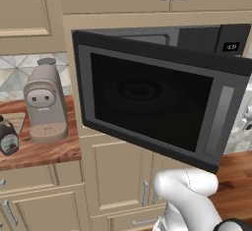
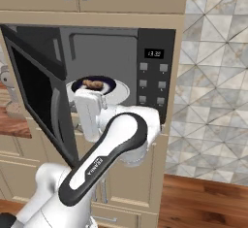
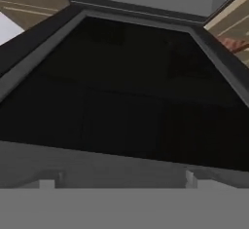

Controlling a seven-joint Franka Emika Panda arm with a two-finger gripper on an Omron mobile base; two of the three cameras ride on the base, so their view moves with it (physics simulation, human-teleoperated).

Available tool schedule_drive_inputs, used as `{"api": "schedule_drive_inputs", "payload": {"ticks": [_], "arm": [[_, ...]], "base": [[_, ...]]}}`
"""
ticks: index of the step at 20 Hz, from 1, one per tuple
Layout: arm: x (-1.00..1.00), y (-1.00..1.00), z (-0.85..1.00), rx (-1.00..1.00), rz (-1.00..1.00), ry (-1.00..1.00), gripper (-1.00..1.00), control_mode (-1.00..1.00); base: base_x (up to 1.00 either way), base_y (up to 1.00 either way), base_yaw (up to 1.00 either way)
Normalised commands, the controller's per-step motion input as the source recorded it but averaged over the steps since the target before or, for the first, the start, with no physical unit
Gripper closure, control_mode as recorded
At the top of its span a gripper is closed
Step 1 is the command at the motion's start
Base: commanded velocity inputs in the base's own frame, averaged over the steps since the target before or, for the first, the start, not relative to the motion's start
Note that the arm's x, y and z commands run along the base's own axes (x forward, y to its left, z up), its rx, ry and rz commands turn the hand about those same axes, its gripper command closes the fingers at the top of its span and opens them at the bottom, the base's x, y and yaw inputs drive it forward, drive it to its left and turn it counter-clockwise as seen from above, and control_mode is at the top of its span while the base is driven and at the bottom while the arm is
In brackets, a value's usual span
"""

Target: Retrieve the reheated potato from the microwave, then place the potato, cheese, and condiment on the cutting board.

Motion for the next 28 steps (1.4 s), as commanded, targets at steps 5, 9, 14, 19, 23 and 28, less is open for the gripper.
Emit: {"api": "schedule_drive_inputs", "payload": {"ticks": [5,9,14,19,23,28], "arm": [[-0.44,0.54,0.03,0.00,0.31,0.00,-1.00,-1.00],[-0.41,0.59,0.02,0.00,0.30,0.00,-1.00,-1.00],[-0.30,0.67,0.00,0.04,0.25,0.02,-1.00,-1.00],[-0.08,0.70,0.00,0.10,0.17,0.07,-1.00,-1.00],[-0.01,0.74,0.00,0.10,0.16,0.07,-1.00,-1.00],[0.00,0.73,0.00,0.12,0.14,0.08,-1.00,-1.00]], "base": [[0.00,0.00,0.00],[0.00,0.00,0.00],[0.00,0.00,0.00],[0.00,0.00,0.00],[0.00,0.00,0.00],[0.00,0.00,0.00]]}}
